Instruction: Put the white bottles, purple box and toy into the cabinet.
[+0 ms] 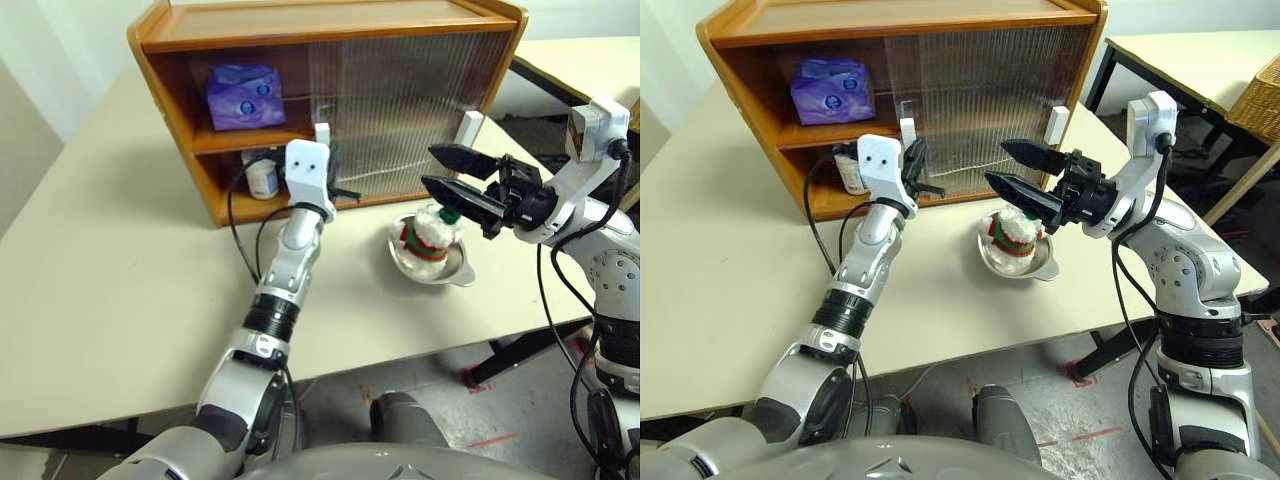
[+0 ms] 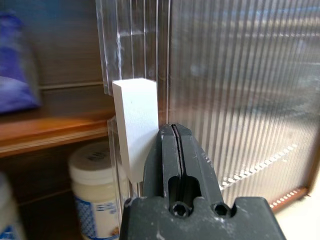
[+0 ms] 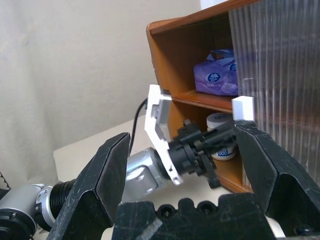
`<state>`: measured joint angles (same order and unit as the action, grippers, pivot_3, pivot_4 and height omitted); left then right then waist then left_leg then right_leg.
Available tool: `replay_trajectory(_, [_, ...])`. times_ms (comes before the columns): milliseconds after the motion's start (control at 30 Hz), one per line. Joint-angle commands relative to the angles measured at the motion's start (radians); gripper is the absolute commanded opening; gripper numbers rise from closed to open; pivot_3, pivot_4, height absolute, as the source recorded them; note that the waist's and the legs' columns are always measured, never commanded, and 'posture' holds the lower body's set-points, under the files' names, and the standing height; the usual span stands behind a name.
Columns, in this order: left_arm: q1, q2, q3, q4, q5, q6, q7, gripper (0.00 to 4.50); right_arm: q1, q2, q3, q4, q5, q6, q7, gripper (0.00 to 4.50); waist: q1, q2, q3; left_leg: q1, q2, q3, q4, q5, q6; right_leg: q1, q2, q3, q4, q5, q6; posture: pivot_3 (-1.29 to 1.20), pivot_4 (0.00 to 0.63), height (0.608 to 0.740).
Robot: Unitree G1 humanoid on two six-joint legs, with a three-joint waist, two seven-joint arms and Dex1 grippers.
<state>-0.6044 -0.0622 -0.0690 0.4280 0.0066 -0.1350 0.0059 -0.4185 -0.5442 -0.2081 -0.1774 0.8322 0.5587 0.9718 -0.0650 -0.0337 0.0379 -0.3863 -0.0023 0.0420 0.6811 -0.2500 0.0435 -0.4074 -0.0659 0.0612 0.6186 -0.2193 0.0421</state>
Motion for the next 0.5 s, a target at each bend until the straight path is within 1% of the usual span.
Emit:
replay_trajectory(33, [0.032,0.028,0.038,-0.06,0.016,0.041,0.04,0.04,-0.013,-0.01,0.006,0.002,0.004,0.006,0.012,4.5,0.0,0.0,0.0,0.0,0.0,0.0,0.0,0.0,0.0,0.0,0.0,0.0,0.0,0.0,0.0,-0.08,0.0,0.74])
replay_trajectory(200, [0.06,0.048,0.058,-0.121,0.018,0.09,0.066,0.04,-0.024,-0.009,0.01,0.016,-0.001,0.005,0.021,4.5,0.0,0.0,0.0,0.0,0.0,0.0,0.0,0.0,0.0,0.0,0.0,0.0,0.0,0.001,0.0,-0.06,0.0,0.74])
replay_trajectory(500, [0.074,0.111,0.127,-0.154,0.039,0.13,0.163,0.04,-0.031,0.0,0.017,0.03,-0.005,0.001,0.029,4.5,0.002,0.0,0.0,0.002,0.0,0.0,0.0,0.0,0.0,0.0,0.0,0.0,0.001,0.002,-0.001,-0.05,0.0,0.74])
